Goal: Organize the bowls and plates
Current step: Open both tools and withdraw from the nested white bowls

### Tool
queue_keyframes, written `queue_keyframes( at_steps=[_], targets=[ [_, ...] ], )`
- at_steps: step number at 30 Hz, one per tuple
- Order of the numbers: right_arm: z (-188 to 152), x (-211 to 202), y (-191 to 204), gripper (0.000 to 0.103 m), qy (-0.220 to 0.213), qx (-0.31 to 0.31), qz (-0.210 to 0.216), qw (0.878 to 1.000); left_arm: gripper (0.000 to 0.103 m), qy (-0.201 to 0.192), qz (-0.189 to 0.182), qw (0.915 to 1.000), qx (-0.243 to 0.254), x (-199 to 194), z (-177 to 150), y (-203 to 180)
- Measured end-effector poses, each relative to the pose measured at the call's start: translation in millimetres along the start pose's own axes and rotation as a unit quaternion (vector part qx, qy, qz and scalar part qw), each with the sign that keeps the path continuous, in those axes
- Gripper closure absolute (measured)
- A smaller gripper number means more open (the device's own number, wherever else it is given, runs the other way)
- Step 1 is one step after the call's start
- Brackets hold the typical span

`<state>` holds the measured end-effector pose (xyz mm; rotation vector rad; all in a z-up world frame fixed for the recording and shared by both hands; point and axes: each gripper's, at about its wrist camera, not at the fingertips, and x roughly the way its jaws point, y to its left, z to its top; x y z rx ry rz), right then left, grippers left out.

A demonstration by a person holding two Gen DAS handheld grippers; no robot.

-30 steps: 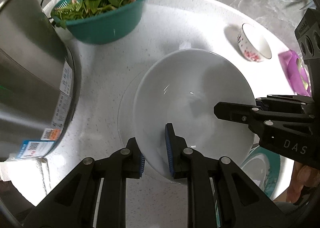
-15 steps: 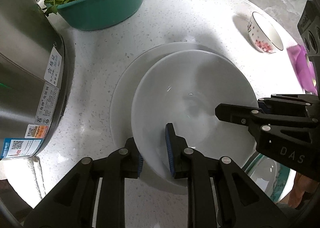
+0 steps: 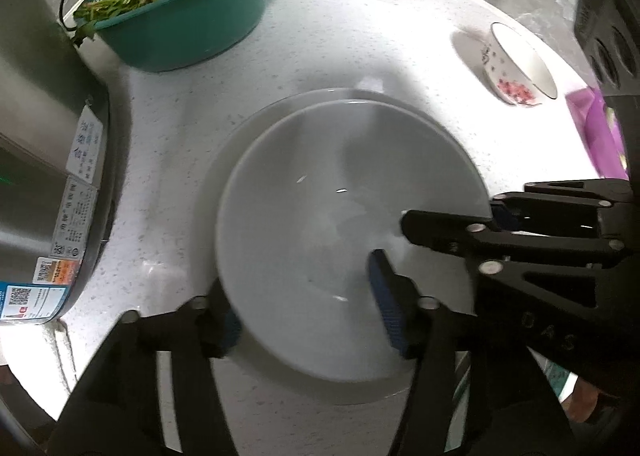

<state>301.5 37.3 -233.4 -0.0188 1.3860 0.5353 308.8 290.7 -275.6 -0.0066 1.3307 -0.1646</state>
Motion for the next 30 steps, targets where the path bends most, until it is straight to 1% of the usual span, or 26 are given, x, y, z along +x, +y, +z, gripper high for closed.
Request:
queue_keyframes(
  at_steps=[4, 5, 6, 8, 10, 11, 13, 14, 15, 16, 18, 20, 21, 23, 24, 25, 26, 27, 28, 30],
  targets=[
    [2, 1, -1, 0.087, 0.002, -0.001, 0.004, 1.0, 0.036, -0.008, 0.009, 0.9999, 0.0, -3, 1, -4],
    [2, 0, -4, 0.087, 0.003, 0.003, 0.008, 1.0, 0.034, -0.012, 0.01, 0.9999, 0.0, -5, 1, -4],
    [3, -1, -7, 0.086, 0.002, 0.006, 0.012, 1.0, 0.03, -0.016, 0.013, 0.9998, 0.0, -7, 2, -5],
    [4, -3, -9, 0.084, 0.001, 0.008, 0.015, 1.0, 0.03, -0.021, 0.013, 0.9997, -0.001, -10, 3, -4],
    [6, -7, -11, 0.079, -0.002, 0.009, 0.018, 1.0, 0.029, -0.024, 0.011, 0.9996, -0.004, -15, 4, -4],
    [7, -9, -11, 0.077, -0.005, 0.01, 0.02, 1.0, 0.027, -0.027, 0.012, 0.9996, -0.003, -17, 5, -4],
    [8, -14, -10, 0.067, -0.011, 0.005, 0.021, 1.0, 0.024, -0.03, 0.013, 0.9994, -0.004, -22, 5, -3],
    [8, -16, -10, 0.064, -0.012, 0.005, 0.023, 1.0, 0.022, -0.032, 0.013, 0.9994, -0.005, -25, 5, -3],
    [8, -19, -10, 0.055, -0.014, 0.006, 0.024, 1.0, 0.022, -0.033, 0.013, 0.9994, -0.005, -28, 5, -2],
    [8, -22, -12, 0.052, -0.016, 0.008, 0.023, 1.0, 0.022, -0.033, 0.013, 0.9993, -0.007, -31, 4, -2],
    [6, -33, -19, 0.052, -0.023, 0.021, 0.037, 0.999, 0.022, -0.036, 0.007, 0.9993, -0.009, -42, 2, -2],
    [1, -49, -26, 0.052, -0.041, 0.034, 0.053, 0.997, 0.022, -0.044, 0.001, 0.999, -0.005, -57, 1, -3],
    [-2, -63, -33, 0.051, -0.057, 0.041, 0.067, 0.995, 0.022, -0.049, -0.002, 0.9988, 0.0, -64, 5, -6],
    [-10, -90, -53, 0.044, -0.096, 0.061, 0.09, 0.989, 0.021, -0.06, -0.012, 0.9979, 0.018, -77, 19, -16],
    [-16, -106, -72, 0.039, -0.12, 0.082, 0.094, 0.985, 0.02, -0.067, -0.017, 0.9972, 0.03, -84, 28, -22],
    [-22, -120, -95, 0.039, -0.142, 0.107, 0.093, 0.98, 0.019, -0.071, -0.019, 0.9964, 0.041, -87, 38, -30],
    [-25, -129, -110, 0.039, -0.154, 0.122, 0.092, 0.976, 0.017, -0.073, -0.021, 0.9956, 0.054, -90, 50, -39],
    [-31, -142, -140, 0.039, -0.173, 0.152, 0.088, 0.969, 0.017, -0.074, -0.027, 0.9948, 0.066, -90, 64, -49],
    [-34, -148, -154, 0.039, -0.18, 0.167, 0.085, 0.966, 0.017, -0.075, -0.033, 0.9938, 0.076, -91, 76, -58],
    [-41, -162, -207, 0.037, -0.191, 0.22, 0.07, 0.954, 0.017, -0.072, -0.053, 0.991, 0.099, -83, 105, -82]
  ],
)
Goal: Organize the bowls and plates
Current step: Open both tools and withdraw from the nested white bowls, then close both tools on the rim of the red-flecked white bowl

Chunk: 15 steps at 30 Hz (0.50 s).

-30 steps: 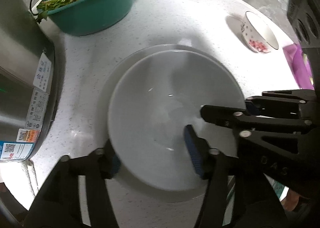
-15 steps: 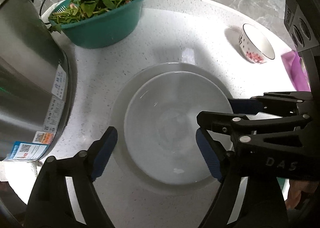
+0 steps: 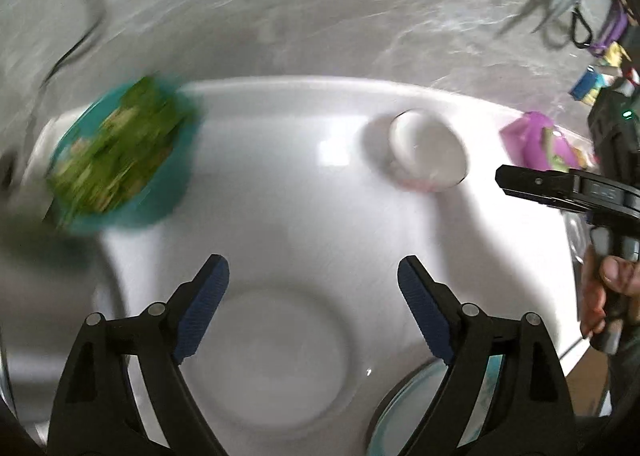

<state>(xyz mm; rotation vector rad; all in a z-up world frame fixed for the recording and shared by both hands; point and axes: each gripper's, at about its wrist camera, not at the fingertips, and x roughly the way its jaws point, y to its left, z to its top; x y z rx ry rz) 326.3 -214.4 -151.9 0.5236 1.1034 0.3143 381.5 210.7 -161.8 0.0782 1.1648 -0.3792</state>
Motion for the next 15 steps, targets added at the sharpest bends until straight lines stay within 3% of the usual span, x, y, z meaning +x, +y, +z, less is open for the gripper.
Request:
queue_keyframes(
  at_steps=[4, 8, 15],
  targets=[
    [31, -10, -53, 0.037, -0.015, 0.04, -0.016, 0.999, 0.017, 0.031, -0.033, 0.999, 0.004, 46, 56, -28],
    [49, 0, -87, 0.037, -0.004, 0.067, -0.005, 0.998, 0.017, 0.058, -0.037, 0.9976, 0.008, 94, 90, -54],
    [59, 43, -105, 0.037, 0.027, 0.095, 0.031, 0.995, 0.017, 0.091, -0.031, 0.9954, -0.004, 159, 107, -63]
  ],
)
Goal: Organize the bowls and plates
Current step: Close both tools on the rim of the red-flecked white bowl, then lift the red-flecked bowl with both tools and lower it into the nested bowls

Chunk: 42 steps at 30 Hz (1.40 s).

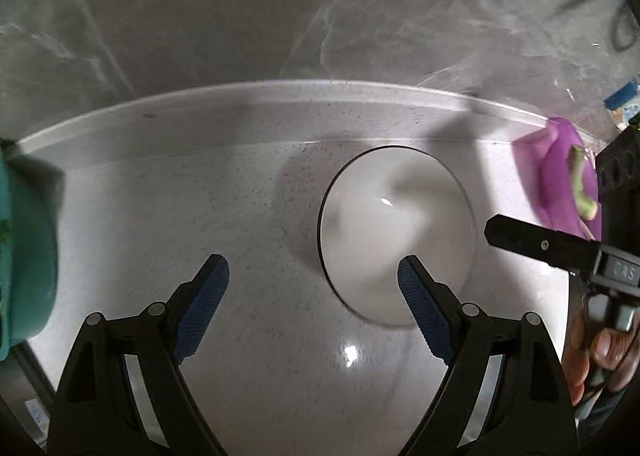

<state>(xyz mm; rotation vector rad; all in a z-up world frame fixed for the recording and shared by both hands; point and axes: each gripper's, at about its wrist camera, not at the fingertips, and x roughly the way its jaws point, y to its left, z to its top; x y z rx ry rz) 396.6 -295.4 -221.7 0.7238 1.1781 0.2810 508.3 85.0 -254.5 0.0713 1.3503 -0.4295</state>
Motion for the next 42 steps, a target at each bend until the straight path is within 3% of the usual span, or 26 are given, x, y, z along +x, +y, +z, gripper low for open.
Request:
queue_keyframes(
  at_steps=[7, 9, 12, 19, 22, 24, 27, 37, 42],
  targets=[
    [9, 25, 1, 0.039, 0.018, 0.005, 0.013, 1.0, 0.021, 0.01, -0.011, 0.9997, -0.019, 29, 10, 18],
    [9, 32, 4, 0.039, 0.024, 0.0, 0.01, 1.0, 0.033, 0.012, -0.013, 0.9996, -0.023, 38, 12, 21],
    [8, 41, 8, 0.04, 0.031, -0.002, 0.007, 0.999, 0.04, 0.017, -0.014, 0.9994, -0.025, 50, 14, 23],
    [9, 56, 9, 0.058, 0.046, -0.01, -0.005, 0.999, 0.043, 0.022, -0.014, 0.9994, -0.025, 64, 12, 25],
    [7, 62, 10, 0.07, 0.048, -0.01, -0.014, 0.999, 0.057, 0.02, -0.008, 0.9995, -0.024, 71, 11, 21],
    [6, 62, 7, 0.081, 0.05, -0.013, -0.024, 0.998, 0.074, 0.021, -0.022, 0.9992, -0.027, 73, 12, 19],
    [4, 58, 2, 0.081, 0.048, -0.01, -0.021, 0.999, 0.087, 0.024, -0.013, 0.9996, -0.01, 72, 13, 7],
    [2, 61, 15, 0.084, 0.041, -0.018, -0.032, 0.998, 0.088, 0.018, -0.005, 0.9998, -0.002, 65, 6, -9],
    [0, 52, 35, 0.084, 0.04, -0.038, -0.032, 0.998, 0.088, 0.006, -0.007, 0.9999, -0.014, 32, -4, 0]
  ],
)
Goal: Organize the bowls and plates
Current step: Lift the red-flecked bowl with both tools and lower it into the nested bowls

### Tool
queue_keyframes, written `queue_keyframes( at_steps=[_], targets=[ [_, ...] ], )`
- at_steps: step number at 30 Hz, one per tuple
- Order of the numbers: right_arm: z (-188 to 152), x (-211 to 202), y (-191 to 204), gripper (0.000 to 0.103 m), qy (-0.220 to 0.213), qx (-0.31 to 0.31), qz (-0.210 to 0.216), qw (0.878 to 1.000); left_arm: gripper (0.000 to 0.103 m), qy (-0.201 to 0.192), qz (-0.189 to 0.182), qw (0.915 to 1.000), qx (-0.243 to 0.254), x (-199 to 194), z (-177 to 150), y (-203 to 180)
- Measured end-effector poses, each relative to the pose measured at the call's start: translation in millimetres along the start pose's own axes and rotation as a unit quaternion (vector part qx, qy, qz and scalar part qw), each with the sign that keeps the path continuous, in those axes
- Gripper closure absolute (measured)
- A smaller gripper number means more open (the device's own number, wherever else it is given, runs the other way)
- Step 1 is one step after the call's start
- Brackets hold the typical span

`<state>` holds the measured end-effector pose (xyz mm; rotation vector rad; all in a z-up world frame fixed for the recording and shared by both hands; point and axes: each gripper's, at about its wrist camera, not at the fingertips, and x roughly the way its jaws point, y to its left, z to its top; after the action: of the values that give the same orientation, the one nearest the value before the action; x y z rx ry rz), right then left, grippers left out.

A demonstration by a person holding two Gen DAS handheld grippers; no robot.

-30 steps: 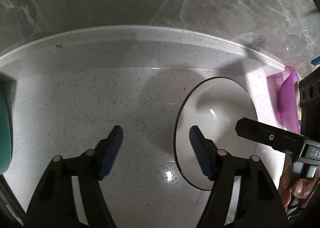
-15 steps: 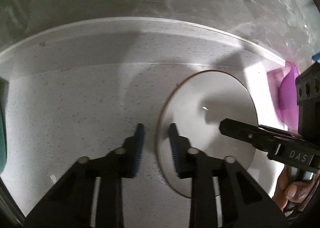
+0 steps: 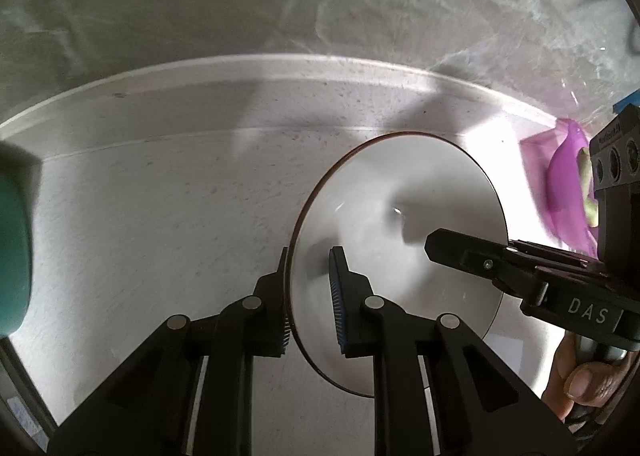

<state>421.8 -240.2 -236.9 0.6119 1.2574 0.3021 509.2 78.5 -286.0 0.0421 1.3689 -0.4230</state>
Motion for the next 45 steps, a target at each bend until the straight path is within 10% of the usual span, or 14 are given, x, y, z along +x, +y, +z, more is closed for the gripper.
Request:
queue_keyframes(
  at_steps=[25, 45],
  targets=[
    [-85, 11, 179, 0.083, 0.059, -0.162, 0.041, 0.984, 0.088, -0.067, 0.05, 0.9914, -0.101, -177, -158, 98],
    [-159, 68, 223, 0.084, 0.137, -0.232, 0.002, 0.963, 0.088, -0.038, 0.052, 0.9849, -0.161, -158, -264, 152]
  ],
)
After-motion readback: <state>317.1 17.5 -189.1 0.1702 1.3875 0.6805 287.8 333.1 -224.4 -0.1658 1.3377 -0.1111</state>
